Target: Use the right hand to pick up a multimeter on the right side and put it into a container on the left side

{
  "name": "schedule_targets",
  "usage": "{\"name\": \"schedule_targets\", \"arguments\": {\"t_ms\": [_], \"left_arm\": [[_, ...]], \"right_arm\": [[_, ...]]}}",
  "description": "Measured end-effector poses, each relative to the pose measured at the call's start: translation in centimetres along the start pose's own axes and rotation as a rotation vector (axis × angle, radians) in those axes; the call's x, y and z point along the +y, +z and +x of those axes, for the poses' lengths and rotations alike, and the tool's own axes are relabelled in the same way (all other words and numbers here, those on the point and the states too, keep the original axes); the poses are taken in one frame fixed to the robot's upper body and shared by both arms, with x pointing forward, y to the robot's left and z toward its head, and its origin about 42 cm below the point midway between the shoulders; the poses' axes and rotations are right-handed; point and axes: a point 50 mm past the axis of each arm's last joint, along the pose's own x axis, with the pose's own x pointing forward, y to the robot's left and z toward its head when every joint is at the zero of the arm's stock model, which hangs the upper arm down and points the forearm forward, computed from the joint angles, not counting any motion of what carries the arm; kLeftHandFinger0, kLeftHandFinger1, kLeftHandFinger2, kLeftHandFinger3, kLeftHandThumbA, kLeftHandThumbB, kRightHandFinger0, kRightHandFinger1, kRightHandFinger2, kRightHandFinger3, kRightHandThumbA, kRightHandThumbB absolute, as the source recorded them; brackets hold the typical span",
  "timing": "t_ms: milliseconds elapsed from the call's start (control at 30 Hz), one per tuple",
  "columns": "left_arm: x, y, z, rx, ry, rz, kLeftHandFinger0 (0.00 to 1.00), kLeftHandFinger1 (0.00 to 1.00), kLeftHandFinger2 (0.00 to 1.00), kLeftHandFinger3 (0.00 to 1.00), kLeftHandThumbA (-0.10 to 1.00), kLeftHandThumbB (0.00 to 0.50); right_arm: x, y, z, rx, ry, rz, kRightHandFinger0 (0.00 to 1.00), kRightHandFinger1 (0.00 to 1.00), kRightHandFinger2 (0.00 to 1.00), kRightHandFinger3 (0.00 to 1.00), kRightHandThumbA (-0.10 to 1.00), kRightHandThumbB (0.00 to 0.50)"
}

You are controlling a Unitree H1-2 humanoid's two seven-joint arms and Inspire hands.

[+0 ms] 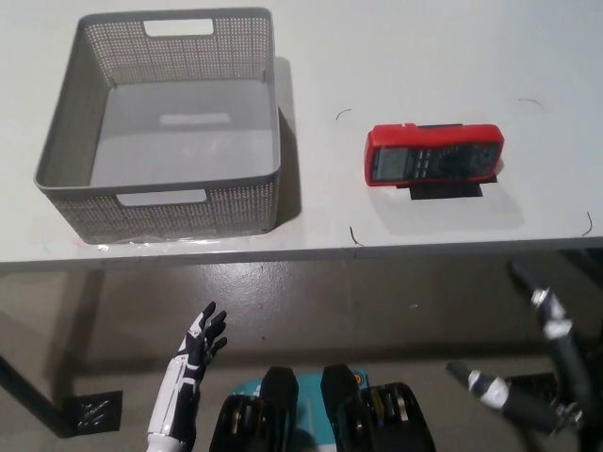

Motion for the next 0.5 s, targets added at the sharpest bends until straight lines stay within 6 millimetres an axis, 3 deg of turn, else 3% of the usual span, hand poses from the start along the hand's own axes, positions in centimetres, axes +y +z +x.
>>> {"name": "schedule_targets", "arguments": {"t_ms": [33,200,400,500], "left_arm": [[0.0,0.0,0.0,0.001,0.000,0.000,1.00,1.00,1.00,1.00,1.00,0.360],[0.0,-0.1,-0.1,0.005,0.001,0.000,1.00,1.00,1.00,1.00,1.00,0.353],[0.1,-0.2,-0.2,0.010,0.002,0.001,1.00,1.00,1.00,1.00,1.00,0.359],[0.1,-0.3,-0.2,0.013,0.002,0.001,1.00,1.00,1.00,1.00,1.00,0.338]], "right_arm": [[-0.8,0.5,0.9,-0.021,0.018,-0.039,1.00,1.00,1.00,1.00,1.00,0.318],[-4.1,1.9,5.1,-0.067,0.105,-0.212,1.00,1.00,1.00,1.00,1.00,0.328],[-7.2,4.0,10.7,-0.093,0.197,-0.369,1.00,1.00,1.00,1.00,1.00,0.422],[-8.0,5.2,14.2,-0.099,0.241,-0.436,1.00,1.00,1.00,1.00,1.00,0.414]]}}
